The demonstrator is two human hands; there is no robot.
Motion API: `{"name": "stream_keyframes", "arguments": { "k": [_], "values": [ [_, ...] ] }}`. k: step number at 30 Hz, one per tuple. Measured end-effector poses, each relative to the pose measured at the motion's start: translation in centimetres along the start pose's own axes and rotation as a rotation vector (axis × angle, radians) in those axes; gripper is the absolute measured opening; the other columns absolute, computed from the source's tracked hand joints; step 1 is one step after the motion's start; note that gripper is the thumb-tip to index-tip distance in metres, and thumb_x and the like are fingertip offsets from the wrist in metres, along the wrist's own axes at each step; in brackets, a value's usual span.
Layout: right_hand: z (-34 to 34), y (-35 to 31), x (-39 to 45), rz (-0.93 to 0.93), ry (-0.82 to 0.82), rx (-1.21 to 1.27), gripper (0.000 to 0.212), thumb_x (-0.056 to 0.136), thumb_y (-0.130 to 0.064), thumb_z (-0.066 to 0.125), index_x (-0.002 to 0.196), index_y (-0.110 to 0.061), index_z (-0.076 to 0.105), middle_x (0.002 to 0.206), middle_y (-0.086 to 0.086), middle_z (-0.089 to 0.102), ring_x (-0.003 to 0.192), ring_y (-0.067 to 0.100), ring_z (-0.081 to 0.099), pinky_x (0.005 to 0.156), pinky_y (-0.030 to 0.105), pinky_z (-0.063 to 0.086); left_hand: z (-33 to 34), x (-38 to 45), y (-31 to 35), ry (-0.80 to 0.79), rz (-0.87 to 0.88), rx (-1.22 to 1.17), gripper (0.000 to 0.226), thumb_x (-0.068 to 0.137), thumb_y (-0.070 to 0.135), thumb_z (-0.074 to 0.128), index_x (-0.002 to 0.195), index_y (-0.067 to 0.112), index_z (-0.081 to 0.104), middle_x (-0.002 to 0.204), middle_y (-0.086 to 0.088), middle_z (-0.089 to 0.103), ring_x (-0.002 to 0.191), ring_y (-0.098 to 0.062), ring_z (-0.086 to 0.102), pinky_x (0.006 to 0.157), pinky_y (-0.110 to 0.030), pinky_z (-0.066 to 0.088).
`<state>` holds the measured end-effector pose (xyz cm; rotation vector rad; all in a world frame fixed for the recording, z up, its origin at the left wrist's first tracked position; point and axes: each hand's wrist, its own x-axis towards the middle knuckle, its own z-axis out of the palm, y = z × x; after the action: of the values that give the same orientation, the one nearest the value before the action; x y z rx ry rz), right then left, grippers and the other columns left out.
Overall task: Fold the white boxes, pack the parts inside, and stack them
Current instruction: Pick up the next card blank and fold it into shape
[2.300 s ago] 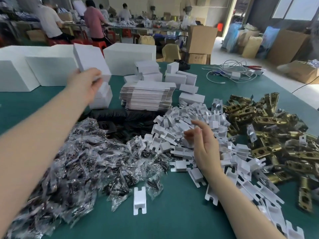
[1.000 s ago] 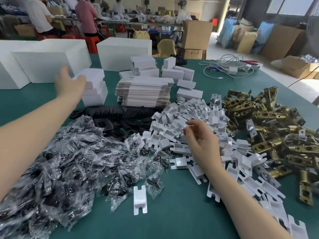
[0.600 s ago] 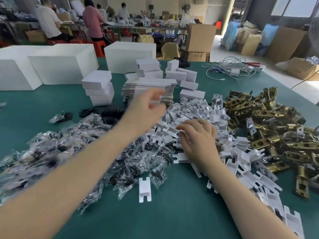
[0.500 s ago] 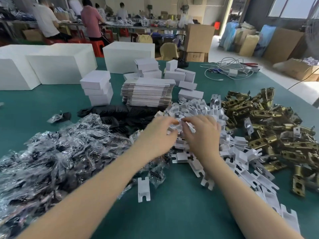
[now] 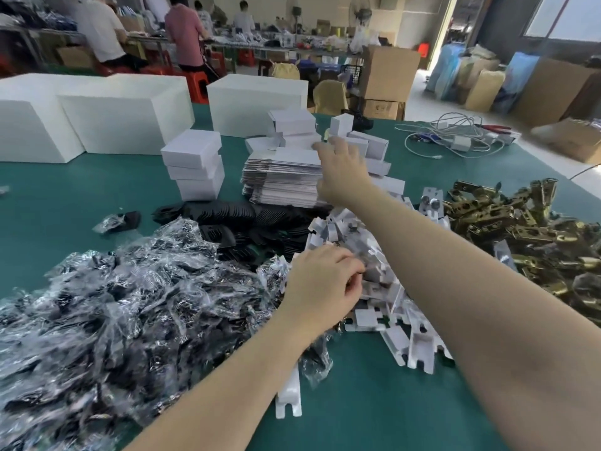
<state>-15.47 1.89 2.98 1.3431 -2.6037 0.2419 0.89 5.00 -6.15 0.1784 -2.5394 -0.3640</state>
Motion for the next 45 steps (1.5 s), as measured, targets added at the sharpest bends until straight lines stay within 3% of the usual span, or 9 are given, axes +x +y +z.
{"name": "stream_keyframes", "arguments": {
  "k": [4,10,16,19,24,30,34,40,45],
  "values": [
    [1.2,0.1,1.6,-0.018,-0.166,-0.075,0.063,0.096,-0.012,0.043,0.154,-0.017,0.019,0.155,0.015,0.033,0.145,0.039,0.021,0.116,0.050,0.019,0.0,0.1,0.0,-0.015,-0.018,-0.006,0.027,0.095,0.029,0.051,0.107,0.024,0.074,0.109,0.009,0.069,0.102,-0.010,0.060,0.089,-0.035,0.048],
    [0.8,0.7,-0.3,-0.041,0.308,-0.152,0.027,0.095,-0.007,0.050,0.108,-0.023,0.068,0.088,0.004,0.069,0.082,0.030,0.061,0.070,0.031,0.032,-0.2,0.3,-0.1,-0.009,-0.027,0.022,0.031,0.099,0.032,0.044,0.104,0.026,0.074,0.107,0.013,0.070,0.100,-0.007,0.060,0.088,-0.033,0.049],
    [-3.9,0.8,-5.6,0.194,0.716,0.612,0.025,0.100,-0.017,0.046,0.111,-0.015,0.068,0.091,-0.010,0.062,0.078,0.009,0.055,0.063,0.013,0.042,-0.6,0.0,0.2,0.169,-0.095,-0.254,0.022,0.097,0.018,0.058,0.115,0.015,0.070,0.115,0.002,0.069,0.088,-0.008,0.065,0.079,-0.028,0.056],
    [-3.8,1.1,-10.9,0.308,0.686,0.976,0.019,0.101,-0.025,0.050,0.096,-0.024,0.069,0.080,-0.010,0.068,0.068,0.001,0.058,0.066,0.014,0.049,-1.4,0.1,0.2,0.161,-0.292,-0.456,0.047,0.103,0.039,0.042,0.145,0.018,0.046,0.145,0.003,0.051,0.130,-0.008,0.047,0.110,-0.031,0.040],
    [-1.1,2.3,-17.6,0.501,0.417,1.350,0.019,0.101,-0.025,0.054,0.092,-0.033,0.069,0.078,-0.016,0.072,0.081,0.013,0.068,0.067,0.029,0.060,-3.1,1.2,0.5,0.148,-0.529,-1.083,0.075,0.087,0.072,0.039,0.149,0.030,0.037,0.145,0.003,0.053,0.128,-0.016,0.055,0.108,-0.050,0.043],
    [1.4,2.7,-20.3,0.333,0.213,1.439,0.045,0.095,-0.008,0.054,0.120,-0.045,0.060,0.101,0.005,0.073,0.086,0.022,0.062,0.083,0.048,0.057,-2.7,1.3,1.2,0.199,-0.650,-1.257,0.037,0.098,0.007,0.051,0.133,0.017,0.057,0.114,-0.003,0.072,0.103,-0.019,0.068,0.089,-0.037,0.053],
    [2.3,2.4,-20.9,0.311,0.126,1.489,0.050,0.091,-0.001,0.060,0.118,-0.042,0.053,0.104,0.000,0.075,0.082,0.019,0.068,0.064,0.026,0.056,-2.1,0.9,1.3,0.202,-0.704,-1.222,0.038,0.099,0.002,0.046,0.130,0.020,0.057,0.115,-0.006,0.071,0.108,-0.024,0.067,0.089,-0.041,0.056],
    [2.4,1.0,-19.4,0.506,0.329,1.400,0.025,0.089,-0.011,0.066,0.103,-0.031,0.059,0.094,0.006,0.073,0.081,0.023,0.070,0.070,0.045,0.060,-1.1,-0.8,1.8,0.201,-0.409,-0.958,0.069,0.081,-0.009,0.061,0.140,0.021,0.041,0.119,0.004,0.066,0.112,-0.010,0.063,0.087,-0.025,0.054],
    [3.7,-0.4,-20.0,0.411,0.439,1.254,0.026,0.088,-0.019,0.071,0.100,-0.037,0.055,0.089,-0.011,0.070,0.078,0.004,0.067,0.067,0.020,0.055,-0.8,-1.5,1.6,0.225,-0.448,-0.949,0.063,0.085,0.004,0.068,0.139,0.024,0.041,0.123,0.002,0.065,0.117,-0.016,0.062,0.098,-0.046,0.052]
  ]
}}
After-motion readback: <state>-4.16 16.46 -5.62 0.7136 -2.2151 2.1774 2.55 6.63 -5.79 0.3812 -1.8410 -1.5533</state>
